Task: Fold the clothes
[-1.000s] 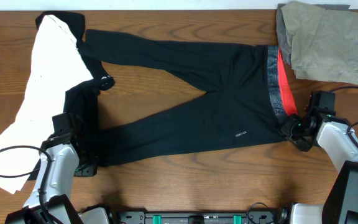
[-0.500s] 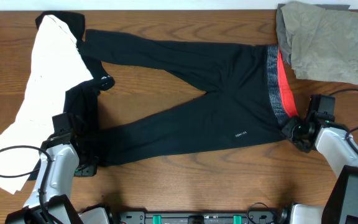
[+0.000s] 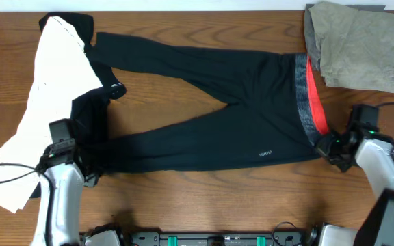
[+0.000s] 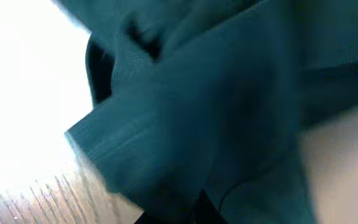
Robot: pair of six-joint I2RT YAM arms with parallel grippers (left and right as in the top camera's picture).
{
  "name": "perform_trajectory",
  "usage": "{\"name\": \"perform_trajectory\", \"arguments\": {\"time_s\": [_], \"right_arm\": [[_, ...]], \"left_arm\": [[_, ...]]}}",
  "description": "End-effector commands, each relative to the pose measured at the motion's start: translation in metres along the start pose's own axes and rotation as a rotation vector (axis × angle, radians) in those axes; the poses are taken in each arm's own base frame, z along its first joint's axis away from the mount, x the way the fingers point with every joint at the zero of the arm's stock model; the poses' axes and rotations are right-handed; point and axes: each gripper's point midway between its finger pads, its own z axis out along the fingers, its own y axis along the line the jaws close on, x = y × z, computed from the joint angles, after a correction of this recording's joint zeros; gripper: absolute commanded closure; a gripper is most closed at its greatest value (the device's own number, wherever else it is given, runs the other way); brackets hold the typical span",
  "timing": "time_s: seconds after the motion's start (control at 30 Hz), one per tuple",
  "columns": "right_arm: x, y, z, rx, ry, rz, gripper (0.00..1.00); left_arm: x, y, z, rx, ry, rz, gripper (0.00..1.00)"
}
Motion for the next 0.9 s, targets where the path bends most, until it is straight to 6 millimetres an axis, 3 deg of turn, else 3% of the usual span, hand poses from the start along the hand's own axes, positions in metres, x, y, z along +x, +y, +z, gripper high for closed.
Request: {"name": "perform_trajectory", "arguments": {"time_s": [0.0,0.23,0.5,0.7,0.87], "right_arm": [[-0.026,0.003,-0.040,-0.035,-0.110,-0.011,0.99],[-0.026,-0.015,-0.085,-0.034,-0.157,0.025,0.99],[-0.007,-0.039,-0.104,0.004,-0.123,0.028,0.99],[-0.010,-0.039,-0.107,-0.007,-0.140,0.017,0.99],[-0.021,-0.029,-0.103,-0.048,-0.163,0.008,0.99]], "left_arm": [[-0.016,-0.014,-0.033,0.082,-0.094,0.090,0.94],[-0.021,-0.018,-0.087,0.212,-0.198,0.160,0.94],[-0.022,-0.016,-0.144,0.306,-0.277,0.190,0.94],[-0.035,-0.035,-0.163,0.376,-0.331,0.183,0.94],[-0.046,-0.054,-0.152,0.380,-0.329,0.184,0.94]]}}
